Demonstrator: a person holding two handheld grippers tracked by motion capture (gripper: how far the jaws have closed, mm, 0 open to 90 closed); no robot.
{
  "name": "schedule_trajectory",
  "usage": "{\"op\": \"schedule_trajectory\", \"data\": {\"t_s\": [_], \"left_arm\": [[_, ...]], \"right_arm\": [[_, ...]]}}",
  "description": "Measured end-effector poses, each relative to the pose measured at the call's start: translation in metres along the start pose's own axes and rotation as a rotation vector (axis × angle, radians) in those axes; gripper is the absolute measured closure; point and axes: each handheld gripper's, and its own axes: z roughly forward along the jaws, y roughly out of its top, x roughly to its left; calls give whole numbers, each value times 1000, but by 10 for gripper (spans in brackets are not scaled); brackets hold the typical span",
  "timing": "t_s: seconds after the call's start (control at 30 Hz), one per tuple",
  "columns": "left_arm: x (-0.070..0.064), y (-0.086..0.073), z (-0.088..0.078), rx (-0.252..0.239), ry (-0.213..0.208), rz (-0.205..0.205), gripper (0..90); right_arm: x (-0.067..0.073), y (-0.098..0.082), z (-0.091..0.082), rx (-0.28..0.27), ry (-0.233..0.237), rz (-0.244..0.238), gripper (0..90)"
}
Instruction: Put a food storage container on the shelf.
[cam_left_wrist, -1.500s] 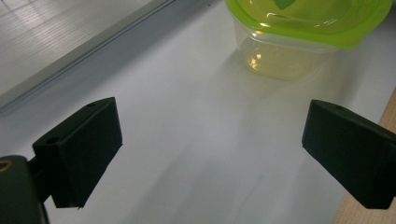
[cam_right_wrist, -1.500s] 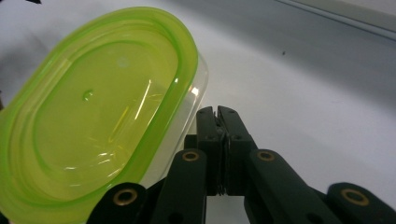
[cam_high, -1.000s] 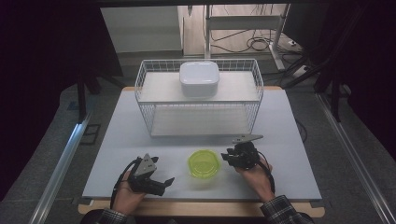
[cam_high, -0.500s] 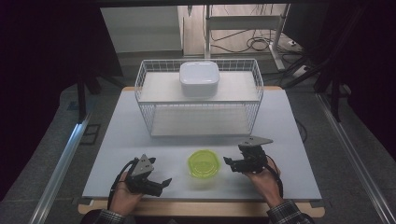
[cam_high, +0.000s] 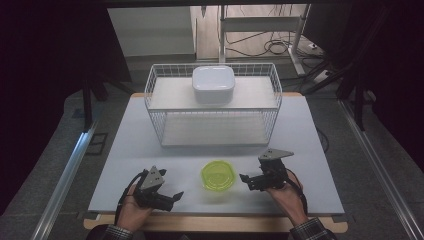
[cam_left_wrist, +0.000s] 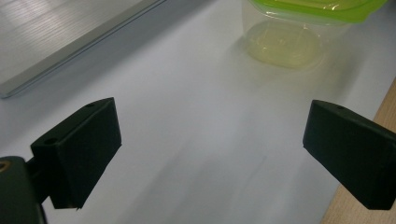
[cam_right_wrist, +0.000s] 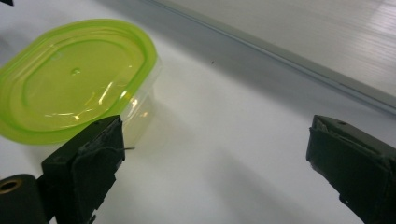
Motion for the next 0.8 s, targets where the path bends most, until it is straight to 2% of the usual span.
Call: {"op": "schedule_trajectory", "data": {"t_s": [0.13, 0.2, 0.27, 0.37, 0.47, 0.57, 0.67, 0.8], "left_arm": [[-1, 0, 1, 4, -3, 1, 39], [-2, 1, 2, 8, -3, 10, 39], [-2, 1, 2, 8, -4, 12, 38], [-3, 1, 2, 10, -3, 15, 39], [-3, 1, 3, 10, -4, 15, 39], [-3, 1, 3, 12, -5, 17, 39], [-4, 1, 3, 13, -5, 19, 38], [-4, 1, 4, 17, -5, 23, 39]], "right_arm": [[5, 2, -3, -15, 29, 20, 32], [7, 3, -5, -11, 54, 57, 34], [9, 4, -6, 5, 80, 88, 80], [11, 5, -5, 32, 93, 111, 169], [11, 7, -2, 36, 119, 140, 271], [9, 11, 3, 26, 163, 198, 360], [7, 15, 10, 25, 185, 221, 413], [6, 20, 18, 51, 212, 259, 484]]}}
